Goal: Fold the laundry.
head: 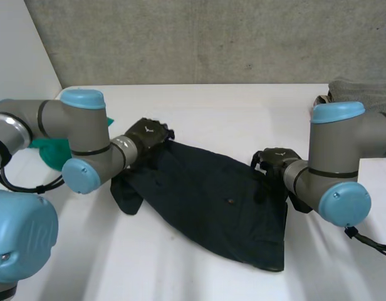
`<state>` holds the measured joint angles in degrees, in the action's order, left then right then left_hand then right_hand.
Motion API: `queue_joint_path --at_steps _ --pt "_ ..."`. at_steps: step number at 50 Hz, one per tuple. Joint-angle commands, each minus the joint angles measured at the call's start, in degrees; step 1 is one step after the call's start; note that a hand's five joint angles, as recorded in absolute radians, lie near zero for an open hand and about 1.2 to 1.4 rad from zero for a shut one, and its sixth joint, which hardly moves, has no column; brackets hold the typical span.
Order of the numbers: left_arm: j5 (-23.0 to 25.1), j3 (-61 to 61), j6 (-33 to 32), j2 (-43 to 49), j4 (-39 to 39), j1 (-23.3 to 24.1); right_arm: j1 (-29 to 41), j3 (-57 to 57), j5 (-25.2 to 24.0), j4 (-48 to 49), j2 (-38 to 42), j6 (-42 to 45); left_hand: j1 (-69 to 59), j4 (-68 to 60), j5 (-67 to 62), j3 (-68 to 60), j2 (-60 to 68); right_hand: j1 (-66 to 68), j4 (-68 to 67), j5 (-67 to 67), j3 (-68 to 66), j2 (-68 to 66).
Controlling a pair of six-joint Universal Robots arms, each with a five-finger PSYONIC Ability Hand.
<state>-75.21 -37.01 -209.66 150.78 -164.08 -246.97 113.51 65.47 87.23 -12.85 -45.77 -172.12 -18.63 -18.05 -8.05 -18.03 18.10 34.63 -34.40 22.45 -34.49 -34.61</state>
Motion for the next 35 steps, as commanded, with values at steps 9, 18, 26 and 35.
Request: queue_joint_path --at_steps 9,18,26,35 --pt "-3.09 8.53 1.00 0.04 -13.17 1.31 1.10 -8.42 2.06 14.65 -3.26 8.46 -61.37 -61.95 -61.95 -61.97 61.90 45.37 -45.60 47.55 -45.51 -45.39" --pt "-12.50 7.23 13.39 -13.04 -45.43 2.28 1.10 -10.63 6.55 46.23 -11.00 12.77 -61.37 -61.95 -61.95 -61.97 61.90 45.37 -45.60 47.55 -45.51 -45.39" --pt "-13.57 -8.04 17.62 -22.01 -53.45 2.36 1.27 -9.05 4.97 51.96 -12.15 13.04 -61.37 -61.95 -61.95 -61.97 61.90 45.37 -45.60 47.55 -45.51 -45.39" --pt "-12.77 -32.04 17.36 -31.60 -50.46 2.81 1.18 1.57 -2.67 46.71 -11.80 13.21 -61.37 -61.95 -61.95 -61.97 61.90 45.37 -45.60 47.55 -45.51 -45.39"
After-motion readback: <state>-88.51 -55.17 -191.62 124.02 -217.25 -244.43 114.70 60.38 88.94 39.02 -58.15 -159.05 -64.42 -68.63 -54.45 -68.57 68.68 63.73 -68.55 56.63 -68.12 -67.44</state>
